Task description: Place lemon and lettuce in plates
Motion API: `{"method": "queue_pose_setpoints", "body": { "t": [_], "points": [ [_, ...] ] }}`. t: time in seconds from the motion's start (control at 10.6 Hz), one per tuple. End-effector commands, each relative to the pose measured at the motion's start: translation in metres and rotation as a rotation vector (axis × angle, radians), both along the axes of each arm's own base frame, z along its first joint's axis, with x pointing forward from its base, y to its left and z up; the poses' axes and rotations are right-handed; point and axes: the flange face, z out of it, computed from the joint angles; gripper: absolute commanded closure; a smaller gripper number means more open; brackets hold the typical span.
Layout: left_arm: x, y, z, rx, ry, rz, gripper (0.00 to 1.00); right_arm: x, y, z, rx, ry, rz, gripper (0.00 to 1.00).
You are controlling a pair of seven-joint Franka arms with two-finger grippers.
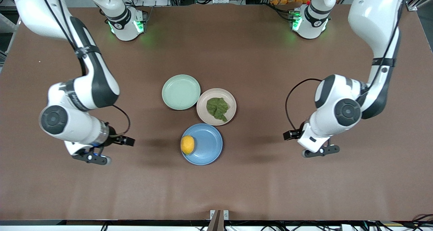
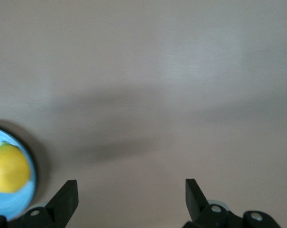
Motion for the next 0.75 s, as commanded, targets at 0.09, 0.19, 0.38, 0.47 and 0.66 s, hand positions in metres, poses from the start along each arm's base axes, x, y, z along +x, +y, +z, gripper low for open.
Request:
{"method": "queue_pose_setpoints", "body": {
  "t": [0.09,0.19,0.38,0.47,0.66],
  "points": [
    [-0.036,0.038,0.017,0.052,0.093,-0.052,0.00,-0.041,-0.076,0.027,-0.069,0.028,0.106,0.00],
    [-0.054,0.046,0.012,0.079,0.146,-0.054,0.00,-0.048,-0.094,0.036,-0.078,0.034,0.152,0.00],
    [-0.084,0.056,0.016,0.099,0.174,-0.045,0.00,-0.060,-0.128,0.062,-0.087,0.060,0.186,0.00],
    [-0.096,0.056,0.026,0.093,0.169,-0.048,0.00,-0.067,-0.135,0.074,-0.088,0.082,0.177,0.00],
    [-0.117,0.051,0.055,0.089,0.135,-0.056,0.00,-0.080,-0.152,0.097,-0.095,0.095,0.144,0.00]
  ]
}}
